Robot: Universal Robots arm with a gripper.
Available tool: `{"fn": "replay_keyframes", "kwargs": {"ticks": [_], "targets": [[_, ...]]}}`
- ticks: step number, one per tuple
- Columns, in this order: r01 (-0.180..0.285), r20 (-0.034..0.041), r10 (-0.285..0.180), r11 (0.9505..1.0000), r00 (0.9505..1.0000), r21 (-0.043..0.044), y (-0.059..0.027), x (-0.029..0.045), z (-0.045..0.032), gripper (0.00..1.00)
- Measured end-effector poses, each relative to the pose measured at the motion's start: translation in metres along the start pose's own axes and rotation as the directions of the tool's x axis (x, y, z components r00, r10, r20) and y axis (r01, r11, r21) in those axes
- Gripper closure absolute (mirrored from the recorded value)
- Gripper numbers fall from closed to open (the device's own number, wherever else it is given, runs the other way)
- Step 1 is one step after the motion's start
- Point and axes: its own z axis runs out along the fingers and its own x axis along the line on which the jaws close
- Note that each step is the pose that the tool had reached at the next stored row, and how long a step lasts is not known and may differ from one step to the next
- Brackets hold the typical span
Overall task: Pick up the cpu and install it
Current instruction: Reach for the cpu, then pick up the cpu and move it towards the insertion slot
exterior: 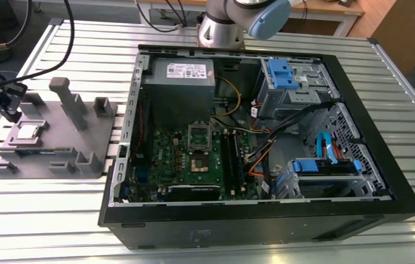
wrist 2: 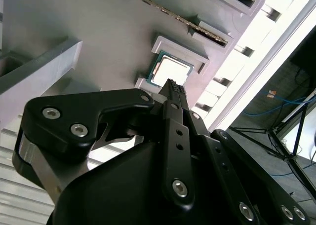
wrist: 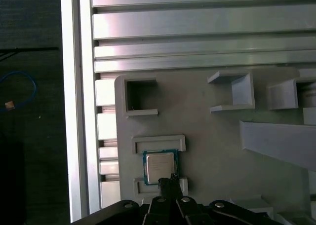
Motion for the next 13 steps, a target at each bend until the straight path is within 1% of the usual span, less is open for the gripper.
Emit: {"fn": "replay_keyframes", "kwargs": {"ticks": [13], "targets": [[0.0, 0.0001, 0.0, 1.0, 1.0, -0.0001, 0.0009, 0.0009, 0.005, 0.89]]}}
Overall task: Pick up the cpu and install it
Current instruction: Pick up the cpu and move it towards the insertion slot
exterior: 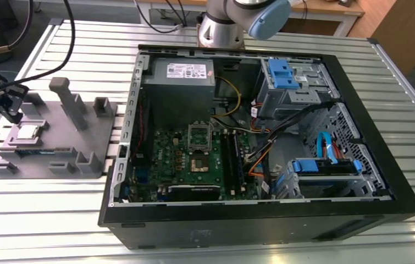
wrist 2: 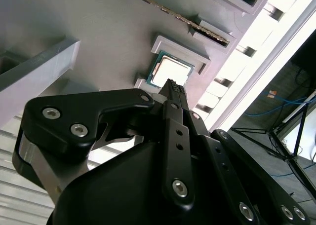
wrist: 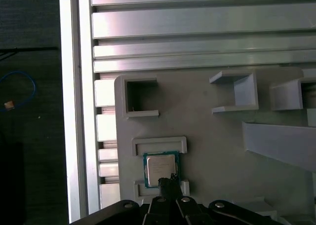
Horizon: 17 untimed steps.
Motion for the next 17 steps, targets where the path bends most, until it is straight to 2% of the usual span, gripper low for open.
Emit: {"fn": "replay_keyframes", "kwargs": {"ticks": [8, 17], "targets": [[0.0, 0.0005, 0.0, 1.0, 1.0, -0.0003, 0.0, 0.0, 0.0008, 0.89], [0.0, 0.0001, 0.0, 1.0, 1.0, 0.0, -0.0006, 0.0009, 0.0124, 0.89]]}}
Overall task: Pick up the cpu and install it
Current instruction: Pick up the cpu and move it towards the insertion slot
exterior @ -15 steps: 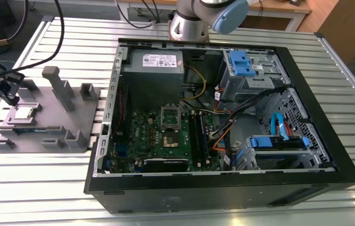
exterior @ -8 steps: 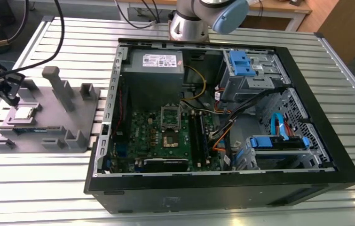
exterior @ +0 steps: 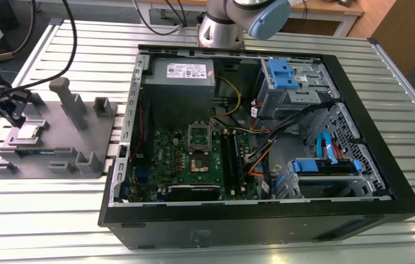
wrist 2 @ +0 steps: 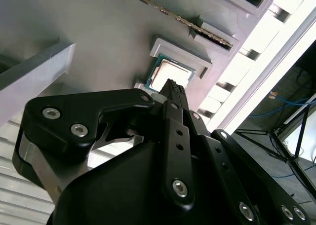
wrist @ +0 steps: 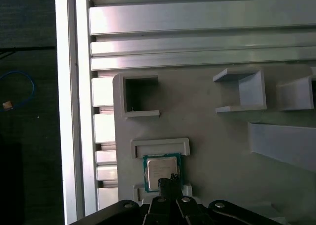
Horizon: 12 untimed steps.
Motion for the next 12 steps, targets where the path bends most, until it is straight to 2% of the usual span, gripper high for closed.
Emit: {"fn": "replay_keyframes", "kwargs": {"ticks": [12], "targets": [[0.001, 0.0009, -0.001, 1.0, 1.0, -0.0011, -0.0005, 0.0005, 0.0103, 0.89]]}}
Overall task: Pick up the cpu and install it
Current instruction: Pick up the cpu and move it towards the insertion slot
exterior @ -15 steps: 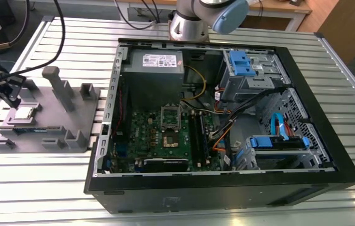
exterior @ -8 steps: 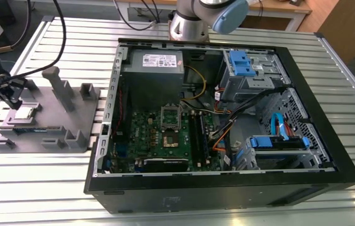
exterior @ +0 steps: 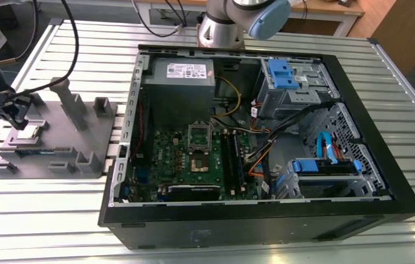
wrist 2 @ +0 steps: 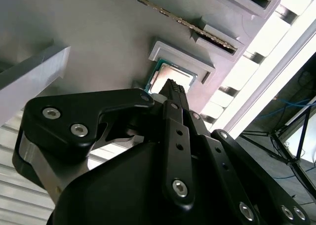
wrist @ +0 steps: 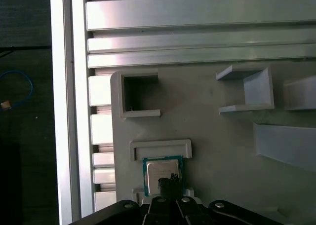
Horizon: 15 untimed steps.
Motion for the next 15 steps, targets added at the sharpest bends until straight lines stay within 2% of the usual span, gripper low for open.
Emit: {"fn": "replay_keyframes", "kwargs": {"ticks": [3, 8, 15], "targets": [[0.0, 0.0001, 0.0, 1.0, 1.0, -0.0001, 0.0, 0.0, 0.0005, 0.89], [0.0, 0.0007, 0.0, 1.0, 1.0, -0.0001, -0.0003, 0.0003, 0.0064, 0.89], [0.0, 0.0008, 0.0, 1.0, 1.0, -0.0002, -0.0003, 0.0004, 0.0066, 0.89]]}}
